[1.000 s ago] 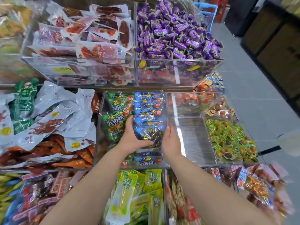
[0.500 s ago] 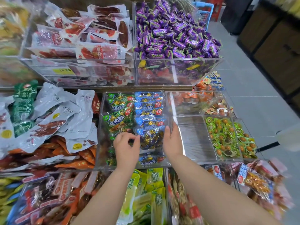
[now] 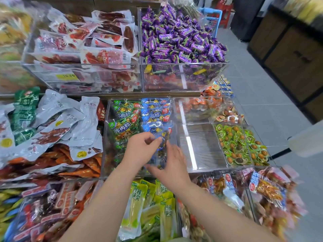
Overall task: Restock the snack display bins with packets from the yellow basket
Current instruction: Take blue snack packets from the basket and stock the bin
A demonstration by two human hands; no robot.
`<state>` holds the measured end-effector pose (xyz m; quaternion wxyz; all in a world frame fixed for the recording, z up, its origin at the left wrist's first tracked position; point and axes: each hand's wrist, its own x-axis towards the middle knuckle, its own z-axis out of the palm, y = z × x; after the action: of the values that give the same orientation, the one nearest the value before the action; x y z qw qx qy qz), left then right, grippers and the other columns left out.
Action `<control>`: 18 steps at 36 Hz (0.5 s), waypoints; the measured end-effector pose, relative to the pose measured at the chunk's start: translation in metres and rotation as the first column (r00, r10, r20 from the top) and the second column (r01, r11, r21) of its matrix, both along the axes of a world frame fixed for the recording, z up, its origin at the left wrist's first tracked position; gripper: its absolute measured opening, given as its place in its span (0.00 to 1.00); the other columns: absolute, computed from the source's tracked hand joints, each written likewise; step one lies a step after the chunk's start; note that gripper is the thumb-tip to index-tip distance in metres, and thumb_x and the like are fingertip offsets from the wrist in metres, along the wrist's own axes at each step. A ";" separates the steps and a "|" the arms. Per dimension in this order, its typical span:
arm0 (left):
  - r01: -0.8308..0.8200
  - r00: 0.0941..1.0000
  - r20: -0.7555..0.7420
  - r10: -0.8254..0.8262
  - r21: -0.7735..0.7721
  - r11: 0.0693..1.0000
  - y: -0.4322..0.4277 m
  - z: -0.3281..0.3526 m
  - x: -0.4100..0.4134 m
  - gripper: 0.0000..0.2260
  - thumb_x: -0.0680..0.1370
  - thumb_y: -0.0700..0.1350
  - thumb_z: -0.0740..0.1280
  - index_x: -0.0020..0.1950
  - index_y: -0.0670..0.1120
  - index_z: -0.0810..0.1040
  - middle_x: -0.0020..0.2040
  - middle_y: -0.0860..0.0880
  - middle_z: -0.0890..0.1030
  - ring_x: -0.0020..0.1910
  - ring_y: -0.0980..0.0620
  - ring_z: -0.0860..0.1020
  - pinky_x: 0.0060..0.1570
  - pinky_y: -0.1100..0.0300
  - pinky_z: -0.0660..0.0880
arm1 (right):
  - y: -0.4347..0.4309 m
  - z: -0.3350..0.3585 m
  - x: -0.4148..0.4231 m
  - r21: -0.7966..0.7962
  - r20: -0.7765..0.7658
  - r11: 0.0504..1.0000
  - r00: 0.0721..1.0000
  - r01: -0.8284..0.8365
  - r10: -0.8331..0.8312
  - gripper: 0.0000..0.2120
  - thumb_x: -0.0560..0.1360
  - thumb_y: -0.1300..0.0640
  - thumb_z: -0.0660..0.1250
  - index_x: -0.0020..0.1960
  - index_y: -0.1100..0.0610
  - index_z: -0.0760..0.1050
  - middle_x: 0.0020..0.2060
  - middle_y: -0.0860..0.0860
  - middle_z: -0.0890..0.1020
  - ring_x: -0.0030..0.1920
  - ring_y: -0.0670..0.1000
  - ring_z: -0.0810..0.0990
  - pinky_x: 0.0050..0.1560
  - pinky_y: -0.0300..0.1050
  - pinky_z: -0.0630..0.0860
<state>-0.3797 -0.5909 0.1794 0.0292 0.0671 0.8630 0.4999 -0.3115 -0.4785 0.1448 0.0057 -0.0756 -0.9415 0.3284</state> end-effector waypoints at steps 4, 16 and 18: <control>0.225 0.970 0.095 -0.225 0.007 0.974 0.005 0.026 0.002 0.14 0.75 0.57 0.69 0.30 0.55 0.81 0.30 0.51 0.81 0.25 0.61 0.73 0.26 0.71 0.67 | 0.000 0.017 -0.006 -0.407 -0.037 0.905 0.988 0.122 -0.149 0.12 0.74 0.51 0.66 0.55 0.39 0.70 0.47 0.44 0.80 0.47 0.46 0.78 0.44 0.41 0.74; 0.023 0.849 0.475 -0.232 0.405 0.914 -0.028 -0.019 -0.019 0.15 0.72 0.42 0.74 0.57 0.47 0.78 0.49 0.50 0.85 0.50 0.48 0.83 0.44 0.56 0.79 | 0.047 0.018 -0.032 -0.721 0.132 0.683 0.991 0.118 -0.032 0.14 0.71 0.66 0.70 0.51 0.52 0.75 0.45 0.46 0.83 0.46 0.45 0.81 0.49 0.37 0.77; -0.014 0.898 0.418 -0.138 0.340 0.940 -0.030 -0.024 -0.018 0.12 0.72 0.40 0.74 0.54 0.46 0.80 0.45 0.51 0.86 0.44 0.50 0.83 0.36 0.61 0.77 | 0.047 0.016 -0.037 -0.608 0.109 0.780 0.989 0.147 -0.102 0.16 0.71 0.63 0.72 0.55 0.50 0.73 0.48 0.46 0.79 0.51 0.46 0.78 0.50 0.32 0.72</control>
<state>-0.3975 -0.6205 0.1559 0.2257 -0.0147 0.7344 0.6399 -0.3483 -0.4313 0.1604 -0.0303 -0.1467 -0.7763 0.6123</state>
